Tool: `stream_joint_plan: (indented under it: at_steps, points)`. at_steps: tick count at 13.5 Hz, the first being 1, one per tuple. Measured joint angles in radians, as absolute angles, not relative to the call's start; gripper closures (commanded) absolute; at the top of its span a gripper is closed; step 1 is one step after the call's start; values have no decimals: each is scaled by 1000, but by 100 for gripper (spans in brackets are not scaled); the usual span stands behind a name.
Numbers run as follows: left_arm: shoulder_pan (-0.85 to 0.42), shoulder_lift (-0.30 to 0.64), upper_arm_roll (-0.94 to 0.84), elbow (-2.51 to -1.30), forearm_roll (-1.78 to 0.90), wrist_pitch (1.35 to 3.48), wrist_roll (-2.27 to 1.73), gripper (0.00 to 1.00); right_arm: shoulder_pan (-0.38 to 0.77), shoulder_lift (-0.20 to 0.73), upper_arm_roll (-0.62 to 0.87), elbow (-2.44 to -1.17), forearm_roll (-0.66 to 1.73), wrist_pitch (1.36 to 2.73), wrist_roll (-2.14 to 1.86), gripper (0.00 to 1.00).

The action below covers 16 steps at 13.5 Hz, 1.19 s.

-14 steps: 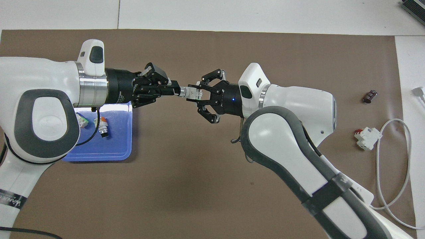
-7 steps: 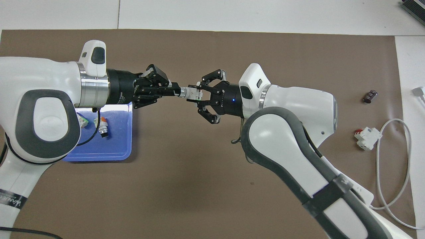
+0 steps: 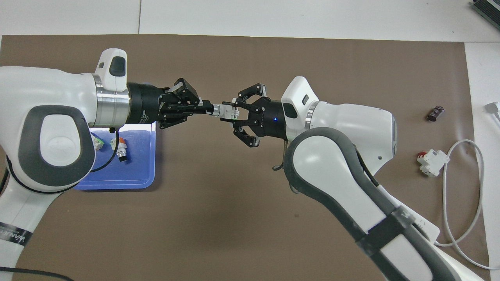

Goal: Turn and place switch with both arms
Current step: 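Bring the connector to the left gripper and close the left gripper on it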

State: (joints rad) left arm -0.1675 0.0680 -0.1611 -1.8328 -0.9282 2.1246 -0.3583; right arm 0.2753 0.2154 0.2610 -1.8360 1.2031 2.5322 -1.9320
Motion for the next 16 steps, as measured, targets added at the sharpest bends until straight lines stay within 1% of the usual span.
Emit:
stream_joint_plan:
  at_steps: [7, 16]
  points:
    - [-176, 68, -159, -1833, -925, 2127, -539, 100, 271, 205, 260, -1848, 1203, 2531, -1932, 100]
    - [-195, 67, -163, -1833, -901, 2170, -1169, 100, 268, 204, 253, -1845, 1203, 2537, -1932, 100]
